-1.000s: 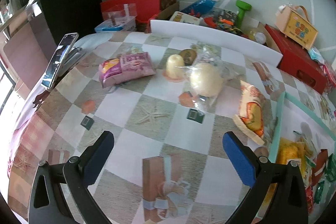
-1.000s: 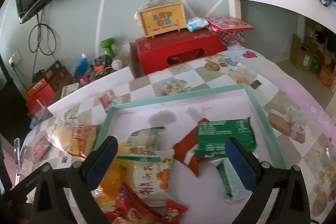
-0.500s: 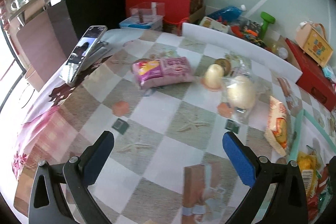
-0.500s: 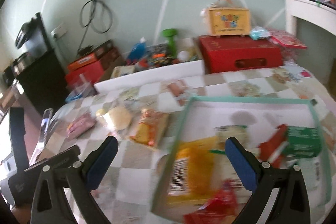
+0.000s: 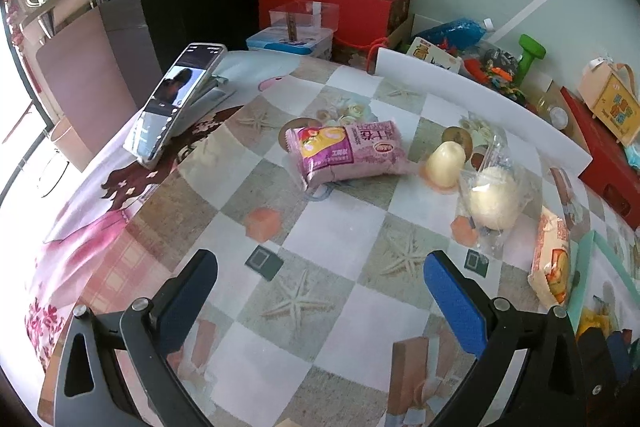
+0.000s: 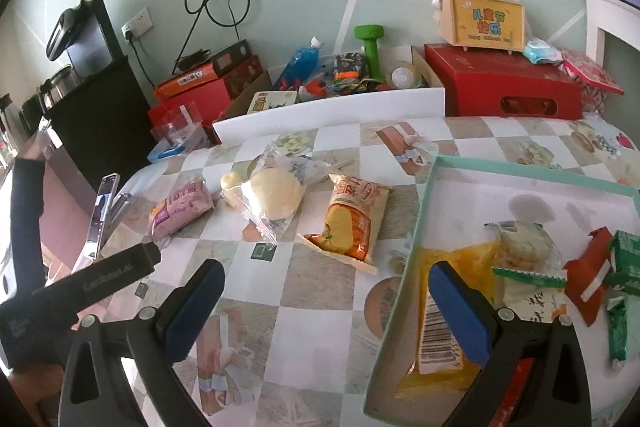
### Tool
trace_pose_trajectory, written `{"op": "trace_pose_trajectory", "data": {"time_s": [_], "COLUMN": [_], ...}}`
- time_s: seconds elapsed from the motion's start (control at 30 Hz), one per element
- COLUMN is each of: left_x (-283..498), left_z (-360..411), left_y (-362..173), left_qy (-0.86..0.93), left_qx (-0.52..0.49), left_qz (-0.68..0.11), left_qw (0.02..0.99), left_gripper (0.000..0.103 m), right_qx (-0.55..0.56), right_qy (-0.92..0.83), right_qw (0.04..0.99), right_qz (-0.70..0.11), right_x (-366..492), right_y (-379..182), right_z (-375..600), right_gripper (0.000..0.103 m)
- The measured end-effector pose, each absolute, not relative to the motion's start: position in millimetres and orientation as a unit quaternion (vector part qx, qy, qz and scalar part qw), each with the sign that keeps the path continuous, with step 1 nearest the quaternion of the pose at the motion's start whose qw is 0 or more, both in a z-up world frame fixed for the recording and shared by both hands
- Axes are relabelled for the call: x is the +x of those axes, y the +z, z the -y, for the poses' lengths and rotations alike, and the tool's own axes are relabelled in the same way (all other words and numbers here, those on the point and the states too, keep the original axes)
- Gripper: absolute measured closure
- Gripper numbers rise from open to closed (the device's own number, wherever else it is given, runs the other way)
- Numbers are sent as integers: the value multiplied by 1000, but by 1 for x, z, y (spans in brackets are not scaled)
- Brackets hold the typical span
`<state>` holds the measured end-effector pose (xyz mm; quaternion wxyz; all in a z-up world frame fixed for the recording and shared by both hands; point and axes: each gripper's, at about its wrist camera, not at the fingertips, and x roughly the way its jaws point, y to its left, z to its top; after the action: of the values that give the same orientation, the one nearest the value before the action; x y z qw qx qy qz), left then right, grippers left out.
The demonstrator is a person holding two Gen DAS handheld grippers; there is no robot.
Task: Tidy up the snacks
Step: 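Move both grippers back toward the remaining snacks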
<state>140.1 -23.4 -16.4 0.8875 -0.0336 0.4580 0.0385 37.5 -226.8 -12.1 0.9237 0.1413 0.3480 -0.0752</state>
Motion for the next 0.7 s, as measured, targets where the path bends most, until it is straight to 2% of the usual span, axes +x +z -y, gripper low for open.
{"op": "trace_pose_trajectory", "data": {"time_s": [0.57, 0.7], "left_x": [193, 212], "left_z": [34, 38], "left_y": [-26, -22], "left_qy": [-5, -16], "left_qx": [-34, -24], "left_qz": [-476, -467], "left_qw": [879, 884], "left_gripper": [0, 0], "right_qx": [180, 185], "right_qy": [-91, -100], "right_qw": [916, 916], "right_qz": [-347, -342], "right_x": [75, 87], "right_y": [-18, -15], "right_z": [241, 248], "right_gripper": [0, 3]}}
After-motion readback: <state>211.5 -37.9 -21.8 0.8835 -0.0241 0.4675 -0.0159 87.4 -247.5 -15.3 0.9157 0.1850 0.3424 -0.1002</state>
